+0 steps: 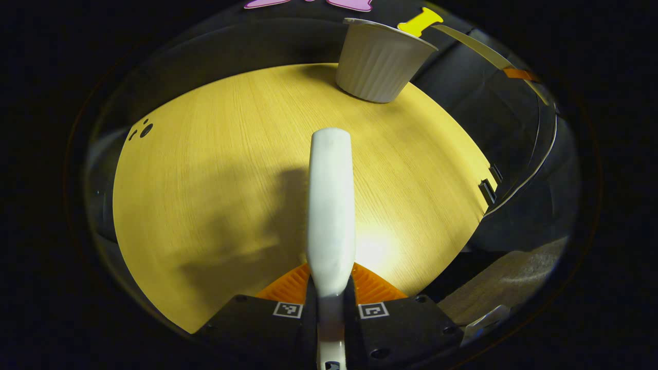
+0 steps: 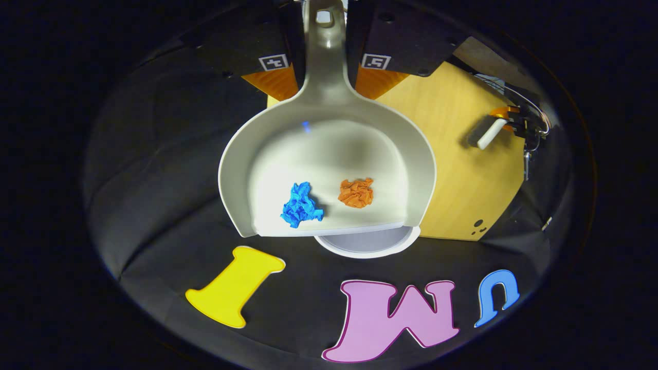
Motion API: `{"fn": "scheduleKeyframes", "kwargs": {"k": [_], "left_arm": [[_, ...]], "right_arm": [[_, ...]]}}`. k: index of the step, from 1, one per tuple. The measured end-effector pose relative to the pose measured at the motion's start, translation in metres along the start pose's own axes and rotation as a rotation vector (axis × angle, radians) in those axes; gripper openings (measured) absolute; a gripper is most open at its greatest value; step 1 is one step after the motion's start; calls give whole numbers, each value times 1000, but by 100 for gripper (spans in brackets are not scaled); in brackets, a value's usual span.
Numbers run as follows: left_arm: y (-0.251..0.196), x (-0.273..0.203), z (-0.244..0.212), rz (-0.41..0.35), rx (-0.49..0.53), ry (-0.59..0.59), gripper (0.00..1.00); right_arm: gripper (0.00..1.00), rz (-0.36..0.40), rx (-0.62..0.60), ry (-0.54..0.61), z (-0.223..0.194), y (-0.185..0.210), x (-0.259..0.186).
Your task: Pick up the small broom and dustpan from the desktop, sweep the trash into the dustpan with the broom, and then empty the trash into the garbage bin.
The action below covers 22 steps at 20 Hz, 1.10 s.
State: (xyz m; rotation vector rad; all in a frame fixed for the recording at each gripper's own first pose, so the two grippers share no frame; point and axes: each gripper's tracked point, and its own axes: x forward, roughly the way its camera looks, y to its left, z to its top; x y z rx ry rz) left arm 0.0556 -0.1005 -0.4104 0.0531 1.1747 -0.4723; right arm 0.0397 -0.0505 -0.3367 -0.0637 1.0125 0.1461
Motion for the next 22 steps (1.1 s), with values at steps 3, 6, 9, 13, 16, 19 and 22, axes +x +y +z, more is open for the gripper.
{"fn": "scheduleKeyframes", "kwargs": {"k": [3,6,9,13,16,19,22], "left_arm": [[9,0,-1,3,-3,-12,25],[16,0,-3,-4,-23,-15,23],[21,2,-5,-7,-35,-17,25],[24,7,-5,-8,-41,-18,25],[26,9,-4,-8,-51,-19,25],[26,10,-5,-12,-57,-21,25],[25,12,-6,-14,-61,-20,25]], "right_arm": [[36,-17,-45,38,-1,-7,1],[36,-56,-132,96,0,-16,0],[36,-89,-235,159,3,-29,-12],[36,-102,-372,269,11,-62,-41],[36,-109,-477,369,16,-68,-37],[36,-96,-510,411,27,-63,-29],[36,-89,-525,423,29,-57,-23]]}}
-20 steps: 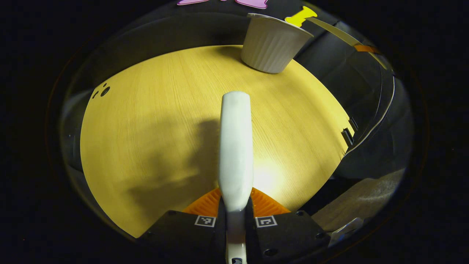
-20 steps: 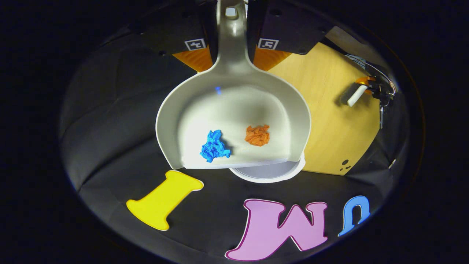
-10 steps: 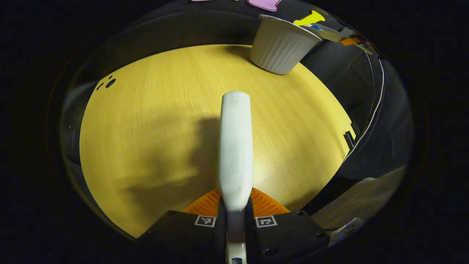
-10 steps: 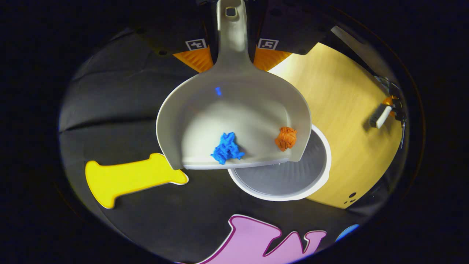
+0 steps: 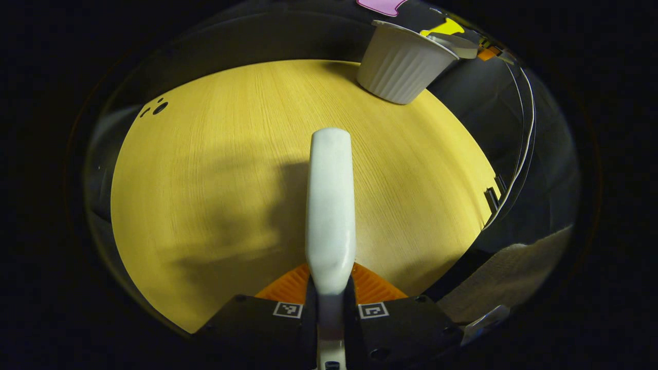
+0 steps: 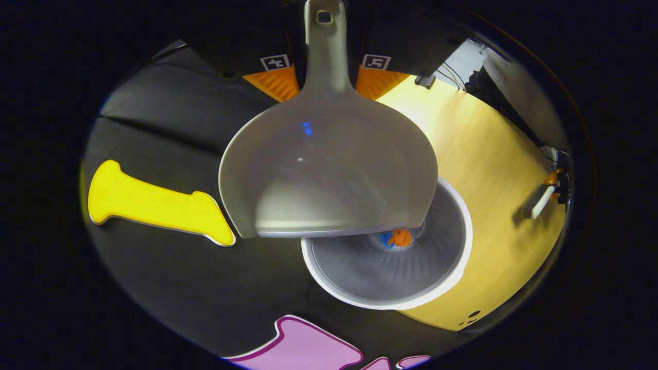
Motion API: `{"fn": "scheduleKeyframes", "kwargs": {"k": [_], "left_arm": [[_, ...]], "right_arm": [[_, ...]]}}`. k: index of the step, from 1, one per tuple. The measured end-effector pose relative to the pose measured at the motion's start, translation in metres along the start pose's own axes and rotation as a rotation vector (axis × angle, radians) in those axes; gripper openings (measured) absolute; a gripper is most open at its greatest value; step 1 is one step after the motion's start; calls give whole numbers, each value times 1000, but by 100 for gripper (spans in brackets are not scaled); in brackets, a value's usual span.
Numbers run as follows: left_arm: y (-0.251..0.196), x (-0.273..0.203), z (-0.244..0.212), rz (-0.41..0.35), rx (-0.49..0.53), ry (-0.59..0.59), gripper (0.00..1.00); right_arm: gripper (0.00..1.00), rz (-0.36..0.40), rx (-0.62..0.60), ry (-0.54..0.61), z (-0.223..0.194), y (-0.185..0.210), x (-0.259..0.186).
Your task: Pick up the small broom and dustpan from the desktop, sweep the trash into the dustpan with the broom, and then empty the trash into the garbage bin.
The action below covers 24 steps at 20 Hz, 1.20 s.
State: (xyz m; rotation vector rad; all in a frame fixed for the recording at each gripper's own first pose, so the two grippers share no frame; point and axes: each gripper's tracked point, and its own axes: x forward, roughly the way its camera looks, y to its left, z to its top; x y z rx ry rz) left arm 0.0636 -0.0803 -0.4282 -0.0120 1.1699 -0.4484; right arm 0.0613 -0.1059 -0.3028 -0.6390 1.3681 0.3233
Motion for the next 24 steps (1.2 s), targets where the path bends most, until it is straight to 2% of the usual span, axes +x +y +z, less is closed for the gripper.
{"fn": "scheduleKeyframes", "kwargs": {"k": [7,9,13,14,15,20,24], "left_arm": [[2,1,2,16,6,-10,25],[1,-1,1,23,2,-14,23],[-4,-4,-2,36,-2,-25,25],[-3,-6,-2,45,0,-31,25],[-3,-6,-2,56,-1,-38,25],[-7,-7,-2,89,-28,-66,23],[-7,-10,-4,121,-36,-72,25]], "right_arm": [[36,-8,14,-34,-3,0,-4],[36,-11,69,-92,-3,-1,-7],[36,39,215,-226,0,5,-20],[32,50,249,-261,-1,7,-26],[36,67,275,-294,-2,11,-29],[36,194,358,-435,-17,57,-58],[36,239,392,-515,-34,103,-74]]}}
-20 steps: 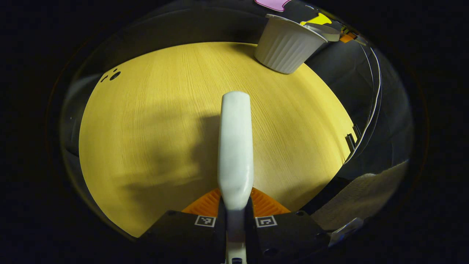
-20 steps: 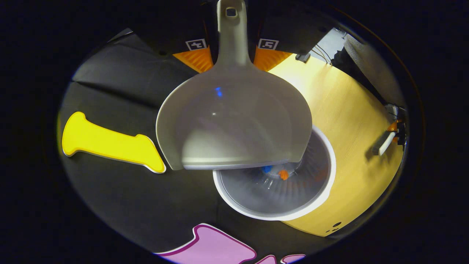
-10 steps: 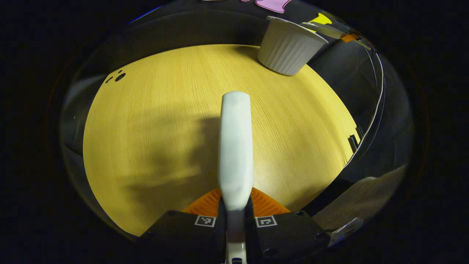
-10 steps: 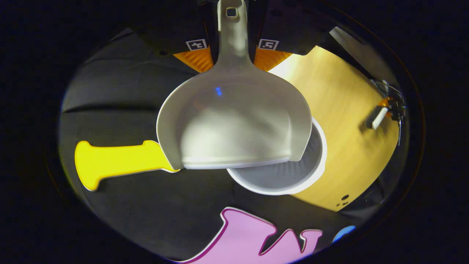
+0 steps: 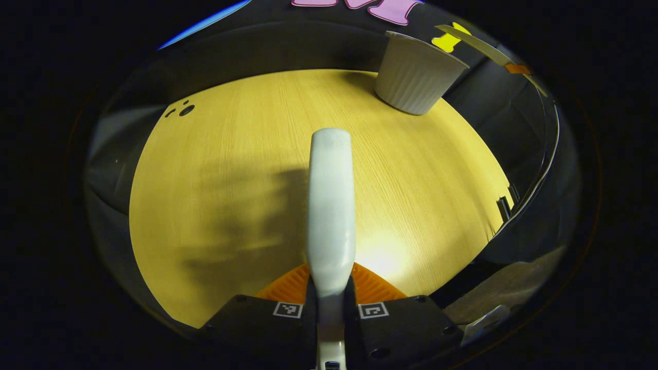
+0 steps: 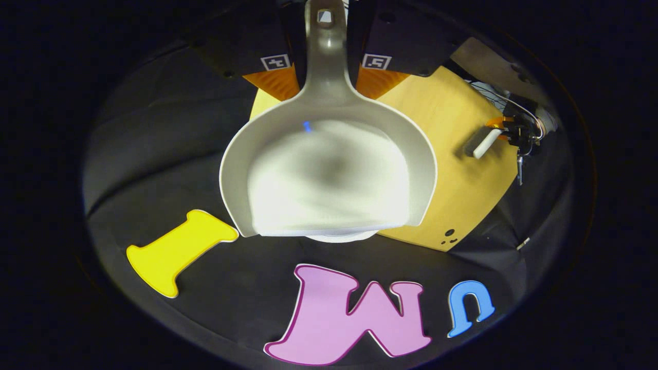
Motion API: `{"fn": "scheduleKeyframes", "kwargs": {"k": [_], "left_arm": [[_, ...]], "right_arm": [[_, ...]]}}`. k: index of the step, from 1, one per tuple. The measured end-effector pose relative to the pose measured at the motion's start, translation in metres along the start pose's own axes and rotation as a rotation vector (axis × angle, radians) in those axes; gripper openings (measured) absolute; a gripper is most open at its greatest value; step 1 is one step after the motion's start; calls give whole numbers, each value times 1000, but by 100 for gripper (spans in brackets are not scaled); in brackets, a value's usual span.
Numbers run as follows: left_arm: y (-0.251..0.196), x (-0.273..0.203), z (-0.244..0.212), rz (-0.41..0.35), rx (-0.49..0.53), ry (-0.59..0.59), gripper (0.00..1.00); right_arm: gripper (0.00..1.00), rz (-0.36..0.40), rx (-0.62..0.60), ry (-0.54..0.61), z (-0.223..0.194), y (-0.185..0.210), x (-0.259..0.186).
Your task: Pick up the small broom and dustpan from the desktop, sweep the trash into the dustpan with the broom, and then empty the trash into the garbage bin.
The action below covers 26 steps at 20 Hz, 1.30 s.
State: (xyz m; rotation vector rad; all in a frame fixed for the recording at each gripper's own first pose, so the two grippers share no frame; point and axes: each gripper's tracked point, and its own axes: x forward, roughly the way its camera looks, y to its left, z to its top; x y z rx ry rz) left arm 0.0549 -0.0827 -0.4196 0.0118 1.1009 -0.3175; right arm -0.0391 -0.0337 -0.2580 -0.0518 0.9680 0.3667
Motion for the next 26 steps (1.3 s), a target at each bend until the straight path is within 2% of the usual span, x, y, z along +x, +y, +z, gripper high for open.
{"fn": "scheduleKeyframes", "kwargs": {"k": [3,7,8,9,10,11,14,15,16,19,20,21,24,26], "left_arm": [[3,0,-1,19,-1,-1,25],[10,0,-2,48,4,2,25],[13,1,-2,57,10,2,25],[17,2,-1,66,15,3,25],[20,3,-1,73,20,2,25],[21,4,-1,82,23,1,25],[27,7,-1,102,23,5,25],[29,10,-1,105,21,6,25],[30,10,-1,110,20,9,25],[36,13,-2,130,32,18,25],[37,15,-3,135,37,23,25],[37,16,-3,139,40,25,25],[37,17,-4,144,47,27,25],[37,16,-4,152,59,32,25]], "right_arm": [[36,50,35,-31,-26,36,-2],[35,89,32,-7,-76,82,10],[31,94,17,13,-91,93,17],[35,92,11,28,-105,103,27],[31,103,3,53,-121,115,35],[36,109,6,71,-135,126,43],[36,128,22,123,-178,159,76],[39,127,29,141,-191,167,87],[36,120,32,159,-203,173,99],[36,108,49,189,-227,187,126],[39,108,56,195,-234,192,133],[35,106,56,203,-238,196,138],[36,91,73,214,-248,204,157],[32,99,99,221,-253,210,168]]}}
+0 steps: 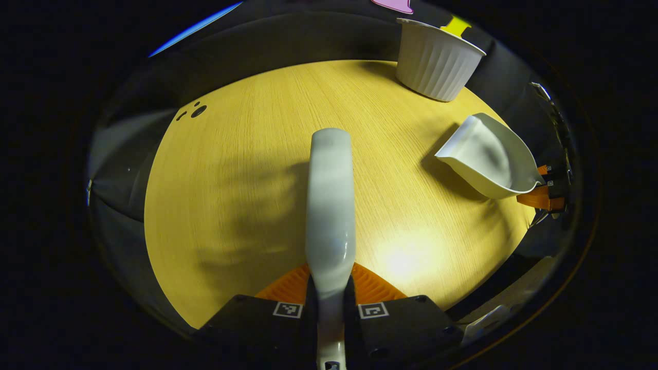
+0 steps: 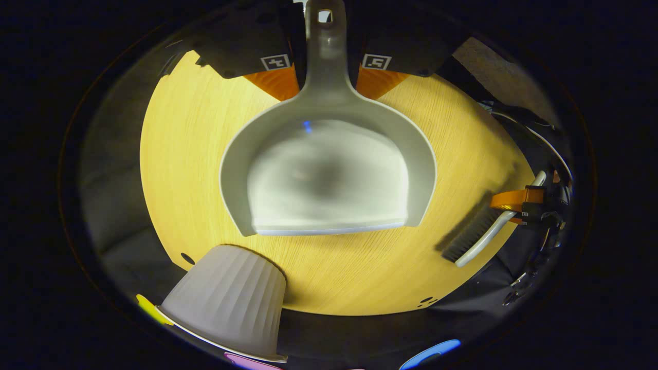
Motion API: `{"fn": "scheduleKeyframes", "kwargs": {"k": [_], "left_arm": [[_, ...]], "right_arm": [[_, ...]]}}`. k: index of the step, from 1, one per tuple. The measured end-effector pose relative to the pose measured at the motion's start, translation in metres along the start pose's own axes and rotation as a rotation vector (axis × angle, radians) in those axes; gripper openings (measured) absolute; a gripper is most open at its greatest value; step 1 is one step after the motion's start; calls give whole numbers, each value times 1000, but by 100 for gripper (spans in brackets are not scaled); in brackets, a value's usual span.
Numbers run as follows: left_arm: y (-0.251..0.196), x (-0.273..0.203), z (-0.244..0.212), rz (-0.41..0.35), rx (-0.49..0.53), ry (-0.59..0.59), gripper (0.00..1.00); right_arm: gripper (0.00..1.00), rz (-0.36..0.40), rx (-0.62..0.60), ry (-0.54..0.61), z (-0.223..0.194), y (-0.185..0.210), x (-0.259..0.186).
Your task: Pick up the small broom and dustpan from the desktop, sweep the trash into the dustpan with the broom, and then empty the trash into the garbage bin.
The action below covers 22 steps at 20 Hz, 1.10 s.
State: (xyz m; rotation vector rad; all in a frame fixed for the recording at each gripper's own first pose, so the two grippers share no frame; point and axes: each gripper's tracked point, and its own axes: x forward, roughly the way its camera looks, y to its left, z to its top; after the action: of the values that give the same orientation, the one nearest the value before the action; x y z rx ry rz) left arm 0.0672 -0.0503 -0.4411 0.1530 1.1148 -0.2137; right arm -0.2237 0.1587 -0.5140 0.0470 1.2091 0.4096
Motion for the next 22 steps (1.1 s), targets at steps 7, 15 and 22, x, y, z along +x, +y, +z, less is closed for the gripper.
{"fn": "scheduleKeyframes", "kwargs": {"k": [7,15,22], "left_arm": [[0,-4,2,10,24,20,25],[1,-3,-4,30,32,46,27],[7,-17,-8,84,55,29,31]], "right_arm": [[33,11,47,21,-10,4,22],[41,37,59,35,-13,7,23],[41,66,66,-10,-9,5,-10]]}}
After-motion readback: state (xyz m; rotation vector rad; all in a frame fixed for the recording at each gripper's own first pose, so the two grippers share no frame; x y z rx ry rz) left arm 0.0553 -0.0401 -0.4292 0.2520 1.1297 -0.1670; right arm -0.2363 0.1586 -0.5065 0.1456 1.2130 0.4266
